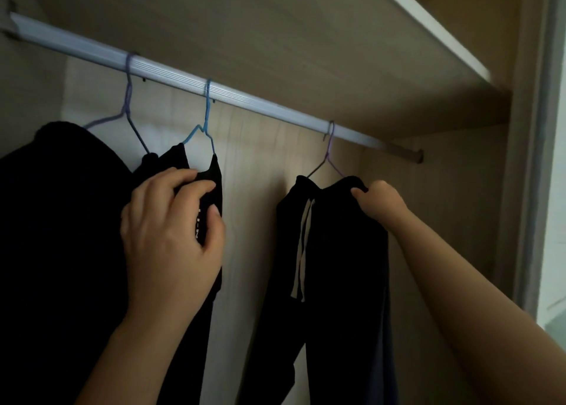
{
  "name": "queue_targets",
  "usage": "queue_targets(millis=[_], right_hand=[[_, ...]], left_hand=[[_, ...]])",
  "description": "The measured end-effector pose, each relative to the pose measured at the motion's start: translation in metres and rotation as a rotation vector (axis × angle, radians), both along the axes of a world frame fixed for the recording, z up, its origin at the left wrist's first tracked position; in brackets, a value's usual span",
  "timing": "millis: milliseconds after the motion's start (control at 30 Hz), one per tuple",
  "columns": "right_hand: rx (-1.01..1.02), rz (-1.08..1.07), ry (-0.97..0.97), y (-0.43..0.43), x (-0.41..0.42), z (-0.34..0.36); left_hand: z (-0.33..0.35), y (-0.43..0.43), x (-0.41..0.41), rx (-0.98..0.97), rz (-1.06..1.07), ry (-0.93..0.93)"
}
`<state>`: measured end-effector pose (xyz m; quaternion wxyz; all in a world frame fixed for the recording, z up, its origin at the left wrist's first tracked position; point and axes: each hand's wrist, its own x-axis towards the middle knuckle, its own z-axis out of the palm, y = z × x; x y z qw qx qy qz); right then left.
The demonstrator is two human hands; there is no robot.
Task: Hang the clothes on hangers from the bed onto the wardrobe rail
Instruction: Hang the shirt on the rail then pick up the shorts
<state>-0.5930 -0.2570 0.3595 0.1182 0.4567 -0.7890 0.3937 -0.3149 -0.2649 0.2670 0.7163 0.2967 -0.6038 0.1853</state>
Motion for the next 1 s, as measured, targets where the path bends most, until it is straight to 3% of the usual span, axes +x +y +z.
queue_targets(millis=[233,667,867,1000], right_hand=[[-0.256,0.159,-0.306,-0.005,0.004,-0.011],[-0.391,0.089,-0.174,0.013,0.008,-0.009],[-0.491,0.130,-0.274,0.018,-0.001,-0.008],[-0.502,0.116,-0.173,0.042,-0.019,-0.029]], left_hand=[[-0.002,-0.005,0.007,0.023,-0.005,-0.047],[-0.029,-0.014,-0.031,0.116,-0.211,-0.275],[-0.038,-0.019,-0.053,0.169,-0.316,-0.275],[-0.045,-0.020,-0.065,0.197,-0.347,-0.318]])
